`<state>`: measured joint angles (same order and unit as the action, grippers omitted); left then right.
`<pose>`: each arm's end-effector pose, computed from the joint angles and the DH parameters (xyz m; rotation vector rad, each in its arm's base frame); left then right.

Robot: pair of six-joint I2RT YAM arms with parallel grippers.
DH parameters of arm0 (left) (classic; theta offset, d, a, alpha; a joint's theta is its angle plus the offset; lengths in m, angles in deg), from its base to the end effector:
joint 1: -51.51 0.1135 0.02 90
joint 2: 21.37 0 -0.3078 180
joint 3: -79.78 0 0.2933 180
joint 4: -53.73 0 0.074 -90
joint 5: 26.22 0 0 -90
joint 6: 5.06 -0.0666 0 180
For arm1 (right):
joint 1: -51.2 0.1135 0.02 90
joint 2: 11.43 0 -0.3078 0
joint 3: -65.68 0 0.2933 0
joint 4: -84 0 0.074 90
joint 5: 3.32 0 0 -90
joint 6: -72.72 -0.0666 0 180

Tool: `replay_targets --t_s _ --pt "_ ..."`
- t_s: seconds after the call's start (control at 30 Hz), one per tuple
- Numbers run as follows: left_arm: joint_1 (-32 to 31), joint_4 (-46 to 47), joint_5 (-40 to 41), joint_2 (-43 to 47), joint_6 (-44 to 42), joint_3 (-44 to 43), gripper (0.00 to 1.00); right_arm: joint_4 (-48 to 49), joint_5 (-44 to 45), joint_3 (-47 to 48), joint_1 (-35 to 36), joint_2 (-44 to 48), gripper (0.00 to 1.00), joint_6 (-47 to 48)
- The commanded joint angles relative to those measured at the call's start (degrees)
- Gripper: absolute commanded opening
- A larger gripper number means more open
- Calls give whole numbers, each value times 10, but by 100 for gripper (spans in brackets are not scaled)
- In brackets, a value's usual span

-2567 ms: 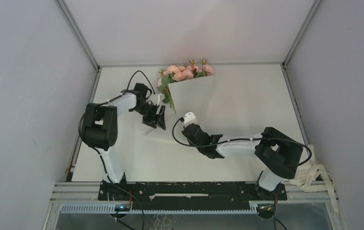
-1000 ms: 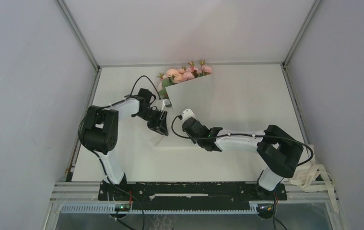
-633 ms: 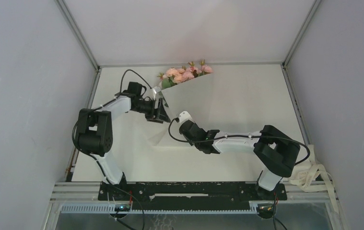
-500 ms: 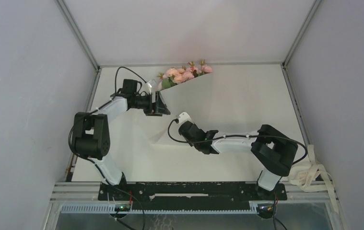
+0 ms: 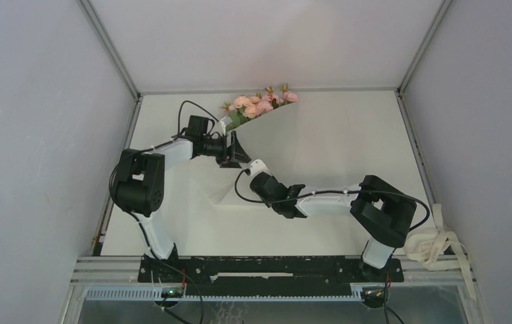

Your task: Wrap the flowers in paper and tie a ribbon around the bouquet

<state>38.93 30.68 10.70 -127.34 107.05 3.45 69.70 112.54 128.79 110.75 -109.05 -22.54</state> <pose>0.4068 -0.1453 0.1737 0.2073 2.4651 -1.4085 0.2230 0.3221 0.1516 -0.8751 2.1430 0.0174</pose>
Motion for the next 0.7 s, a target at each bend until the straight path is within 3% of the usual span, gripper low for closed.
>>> replay_targets --t_s 0.0,0.07,0.17,0.2,0.43,0.53,0.67 --pt "-11 -6 -7 -11 6 -31 71 19 13 2 10 -1 0 1" --pt "-14 -6 -8 -12 6 -32 50 19 13 2 10 -1 0 4" --pt "-13 -15 -10 -13 -3 -39 9 17 12 2 11 2 3 8" --pt "-13 -24 -6 -14 -14 -44 1 9 8 5 12 6 6 8" --pt "-2 -94 78 -62 -87 -82 0 -79 -78 36 29 71 40 38" --pt "0 -102 82 -81 -100 -79 0 -106 -120 24 28 118 45 43" --pt "3 -102 92 -93 -107 -81 0 -82 -243 1 7 182 46 42"
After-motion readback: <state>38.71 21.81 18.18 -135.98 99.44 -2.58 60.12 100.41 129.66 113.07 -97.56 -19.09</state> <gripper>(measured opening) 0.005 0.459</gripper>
